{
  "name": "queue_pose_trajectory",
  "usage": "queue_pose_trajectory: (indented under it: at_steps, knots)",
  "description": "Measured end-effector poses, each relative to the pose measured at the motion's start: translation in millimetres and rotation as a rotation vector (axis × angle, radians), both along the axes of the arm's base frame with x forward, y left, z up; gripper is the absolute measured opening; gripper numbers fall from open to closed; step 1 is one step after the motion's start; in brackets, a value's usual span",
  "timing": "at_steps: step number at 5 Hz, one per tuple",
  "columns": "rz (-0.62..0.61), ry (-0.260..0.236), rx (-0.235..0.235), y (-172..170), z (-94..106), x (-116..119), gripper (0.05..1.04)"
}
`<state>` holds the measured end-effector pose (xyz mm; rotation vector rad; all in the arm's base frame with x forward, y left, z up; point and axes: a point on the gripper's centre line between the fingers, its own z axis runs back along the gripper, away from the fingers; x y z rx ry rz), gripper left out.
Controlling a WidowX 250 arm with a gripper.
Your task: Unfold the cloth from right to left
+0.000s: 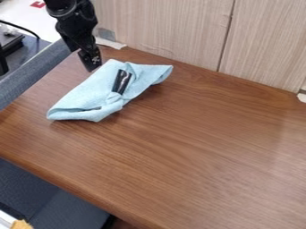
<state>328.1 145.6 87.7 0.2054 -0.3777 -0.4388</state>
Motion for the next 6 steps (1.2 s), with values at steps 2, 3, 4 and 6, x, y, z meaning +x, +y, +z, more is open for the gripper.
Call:
queue_pose_trajectory:
  at_steps: [2,3,4,6]
  knots:
    - [0.021,0.057,-0.115,-8.7,-27.8,11.4,0.999]
    - [0.006,0.068,-0.173,-20.3,-45.2,31.9,0.999]
    - [-0.020,0.078,-0.216,-32.5,-56.8,48.6,0.999]
    - [-0.079,0.125,-0.220,-48.8,-70.8,56.8,0.666]
